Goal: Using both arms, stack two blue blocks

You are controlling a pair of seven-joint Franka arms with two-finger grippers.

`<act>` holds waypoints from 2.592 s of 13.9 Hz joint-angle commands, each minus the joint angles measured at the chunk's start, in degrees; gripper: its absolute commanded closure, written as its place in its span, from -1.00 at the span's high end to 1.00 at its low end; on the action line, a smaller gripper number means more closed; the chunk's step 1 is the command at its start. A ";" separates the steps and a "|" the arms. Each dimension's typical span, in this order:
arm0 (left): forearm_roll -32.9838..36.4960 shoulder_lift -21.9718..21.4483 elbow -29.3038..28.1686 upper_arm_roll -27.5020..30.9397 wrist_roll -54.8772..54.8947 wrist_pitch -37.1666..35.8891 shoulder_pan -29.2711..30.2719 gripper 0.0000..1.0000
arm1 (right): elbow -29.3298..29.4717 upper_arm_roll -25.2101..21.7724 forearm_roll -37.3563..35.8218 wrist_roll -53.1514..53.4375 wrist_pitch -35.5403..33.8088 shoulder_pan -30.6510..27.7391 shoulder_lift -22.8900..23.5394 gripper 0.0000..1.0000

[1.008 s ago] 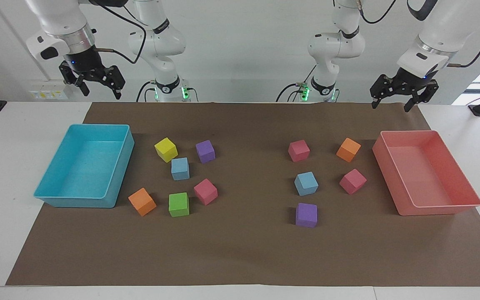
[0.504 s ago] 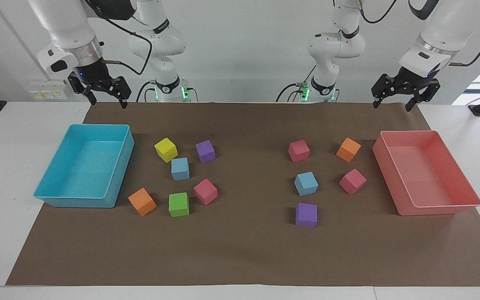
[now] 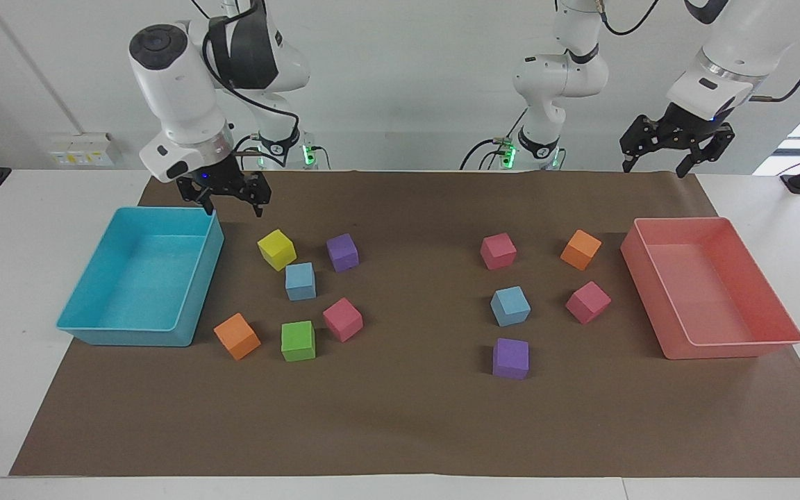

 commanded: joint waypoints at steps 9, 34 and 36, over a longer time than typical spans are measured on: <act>-0.03 -0.81 -0.46 -0.04 -0.48 0.97 0.32 1.00 | -14.32 0.05 3.50 0.22 23.29 4.40 6.80 1.00; -0.11 -1.61 -2.13 -0.04 -0.48 3.43 0.41 1.00 | -19.96 0.05 3.59 6.81 33.41 5.99 12.16 -1.00; -0.03 -1.61 -2.13 -0.04 -0.48 3.52 0.41 1.00 | -18.55 0.05 3.50 6.03 32.01 6.07 12.34 -1.00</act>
